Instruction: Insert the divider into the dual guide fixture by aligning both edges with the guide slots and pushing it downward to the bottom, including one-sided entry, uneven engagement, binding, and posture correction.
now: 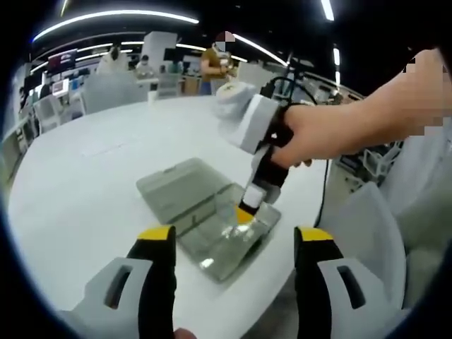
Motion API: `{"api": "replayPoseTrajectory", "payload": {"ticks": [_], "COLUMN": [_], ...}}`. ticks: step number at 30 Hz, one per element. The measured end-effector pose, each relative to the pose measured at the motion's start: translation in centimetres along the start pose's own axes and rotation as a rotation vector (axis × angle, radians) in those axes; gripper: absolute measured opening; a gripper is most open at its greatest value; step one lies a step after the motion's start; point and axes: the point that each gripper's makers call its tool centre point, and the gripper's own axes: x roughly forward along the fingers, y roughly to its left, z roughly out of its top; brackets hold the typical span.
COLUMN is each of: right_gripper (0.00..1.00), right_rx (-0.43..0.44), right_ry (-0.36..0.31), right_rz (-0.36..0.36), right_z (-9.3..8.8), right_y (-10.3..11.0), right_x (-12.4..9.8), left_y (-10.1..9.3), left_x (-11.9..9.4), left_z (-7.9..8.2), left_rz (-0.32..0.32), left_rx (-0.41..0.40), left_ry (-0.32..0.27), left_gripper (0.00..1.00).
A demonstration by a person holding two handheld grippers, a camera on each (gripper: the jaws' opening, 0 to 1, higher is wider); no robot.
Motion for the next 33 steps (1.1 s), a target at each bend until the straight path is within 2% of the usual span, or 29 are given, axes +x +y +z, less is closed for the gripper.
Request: {"api": "replayPoseTrajectory", "payload": {"ticks": [4,18,33], "right_gripper": [0.0,0.0,0.0], "right_rx": [0.008,0.056,0.097], "right_ry": [0.011,0.04,0.0], "right_rz": [0.014,-0.008,0.008], "right_z": [0.0,-0.1,-0.2], "right_y": [0.3,0.6,0.6], "right_x": [0.3,-0.4,-2.2], "left_y": [-0.1,0.0,-0.2], "left_x": [0.0,-0.1,0.1], "left_z": [0.0,0.0,0.3], "left_rz": [-0.001,0.003,-0.006], "left_rx": [-0.002,-0.005,0.002], "left_ry": [-0.001,-0.002,-0.001], "left_gripper": [0.66,0.65,0.65]}}
